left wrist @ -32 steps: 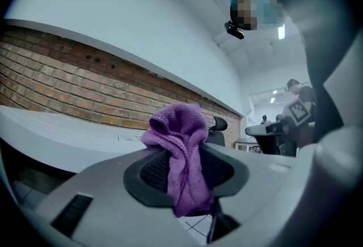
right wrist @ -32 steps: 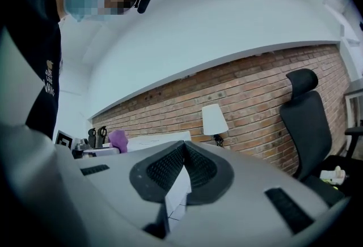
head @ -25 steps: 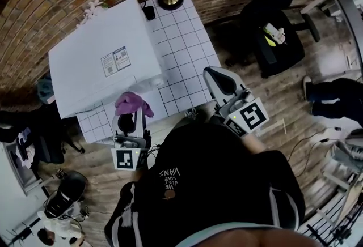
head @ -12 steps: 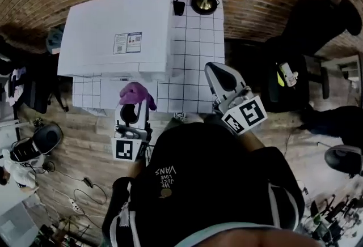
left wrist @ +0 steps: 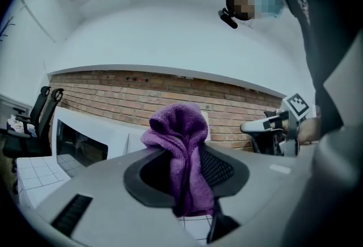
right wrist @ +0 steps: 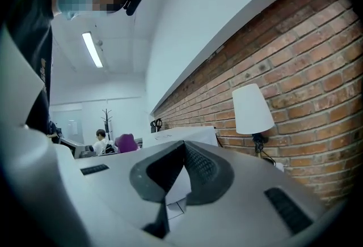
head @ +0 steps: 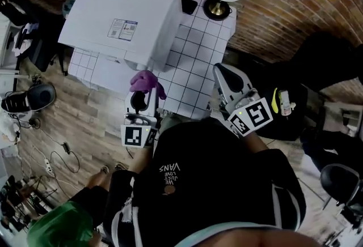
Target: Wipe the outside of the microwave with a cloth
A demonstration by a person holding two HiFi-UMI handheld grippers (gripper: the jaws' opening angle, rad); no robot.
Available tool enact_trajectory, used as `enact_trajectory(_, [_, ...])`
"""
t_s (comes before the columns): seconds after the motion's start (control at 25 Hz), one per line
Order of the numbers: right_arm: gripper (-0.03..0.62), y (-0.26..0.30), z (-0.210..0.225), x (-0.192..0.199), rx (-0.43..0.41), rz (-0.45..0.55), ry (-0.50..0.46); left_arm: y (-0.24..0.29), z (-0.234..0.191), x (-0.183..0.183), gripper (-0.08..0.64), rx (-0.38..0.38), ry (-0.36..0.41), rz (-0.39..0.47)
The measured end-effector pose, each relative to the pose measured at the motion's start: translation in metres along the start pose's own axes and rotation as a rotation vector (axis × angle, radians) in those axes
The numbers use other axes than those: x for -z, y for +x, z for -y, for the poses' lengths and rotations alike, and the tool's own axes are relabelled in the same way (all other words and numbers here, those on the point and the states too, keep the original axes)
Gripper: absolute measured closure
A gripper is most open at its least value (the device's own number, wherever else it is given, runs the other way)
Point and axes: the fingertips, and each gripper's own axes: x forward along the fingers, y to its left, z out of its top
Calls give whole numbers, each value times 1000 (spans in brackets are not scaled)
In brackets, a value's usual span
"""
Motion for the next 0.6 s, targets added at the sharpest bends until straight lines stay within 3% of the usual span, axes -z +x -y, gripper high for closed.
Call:
enact_trajectory(0.12, [594,-9,13,-1,-25,-4,0,14,14,10,419,-38,-7,-3])
enact_trajectory(0.32, [594,-28,29,2,-31,0,12,32,10,27,419,-171,-49,-13])
enact_trajectory(0.6, [594,-52,51,7,7,-4,33,68,8,39,419,-242,-91,-40])
